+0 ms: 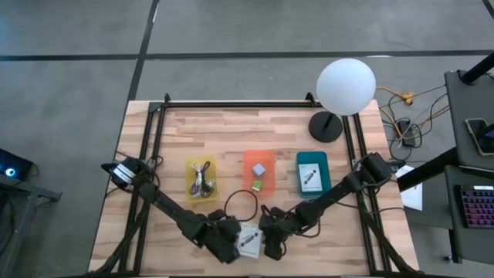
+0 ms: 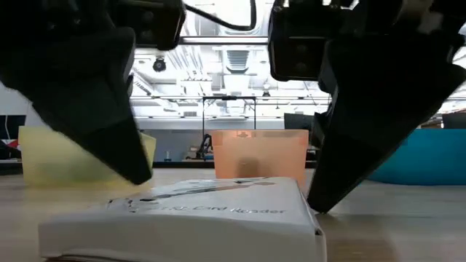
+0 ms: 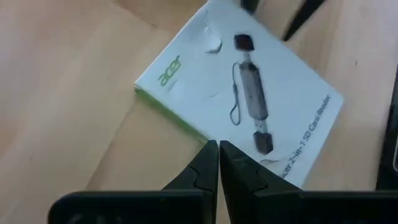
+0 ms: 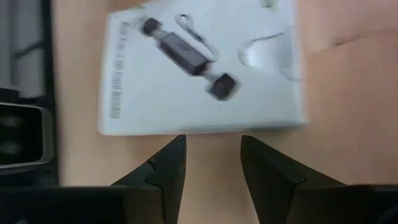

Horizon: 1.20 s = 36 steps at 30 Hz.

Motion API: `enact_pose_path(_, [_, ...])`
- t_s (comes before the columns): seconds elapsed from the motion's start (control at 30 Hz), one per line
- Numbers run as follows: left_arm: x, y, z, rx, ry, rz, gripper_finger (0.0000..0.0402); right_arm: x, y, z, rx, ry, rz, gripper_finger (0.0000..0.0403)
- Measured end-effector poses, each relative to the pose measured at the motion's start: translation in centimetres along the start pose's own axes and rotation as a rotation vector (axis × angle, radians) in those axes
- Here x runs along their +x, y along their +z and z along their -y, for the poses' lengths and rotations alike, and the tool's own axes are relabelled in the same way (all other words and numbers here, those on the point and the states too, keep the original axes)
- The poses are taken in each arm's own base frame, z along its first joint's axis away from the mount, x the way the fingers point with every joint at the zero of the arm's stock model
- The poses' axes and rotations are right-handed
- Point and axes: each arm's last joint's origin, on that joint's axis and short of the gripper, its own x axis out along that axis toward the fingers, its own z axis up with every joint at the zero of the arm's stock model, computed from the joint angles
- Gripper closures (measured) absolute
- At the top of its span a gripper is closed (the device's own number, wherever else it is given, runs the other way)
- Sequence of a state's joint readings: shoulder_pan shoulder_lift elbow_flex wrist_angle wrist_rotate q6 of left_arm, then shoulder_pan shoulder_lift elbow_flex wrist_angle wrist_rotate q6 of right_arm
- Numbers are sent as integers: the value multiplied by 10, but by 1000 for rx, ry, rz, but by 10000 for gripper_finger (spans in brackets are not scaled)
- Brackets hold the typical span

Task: Pick and place items into bin
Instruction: Put the white card reader box into the blue bin

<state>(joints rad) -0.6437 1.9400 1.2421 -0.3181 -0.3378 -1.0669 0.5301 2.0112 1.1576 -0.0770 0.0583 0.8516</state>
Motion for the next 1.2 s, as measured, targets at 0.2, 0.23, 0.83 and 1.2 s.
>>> enact_pose_path(0.2, [7,-10,-10,7,2,-55,402,3,0,-1,48,44,-31,261])
enact_pose_path(0.23, [8,-11,-10,3,-14,-57,402,2,0,-2,47,45,-31,261])
enact_pose_path(0.83, [2,-6,-3,-63,-92,82,402,2,2,-3,11,36,-10,261])
enact_pose_path(1.2, [13,-15,-7,-41,-55,30,402,1,4,-5,25,53,5,261])
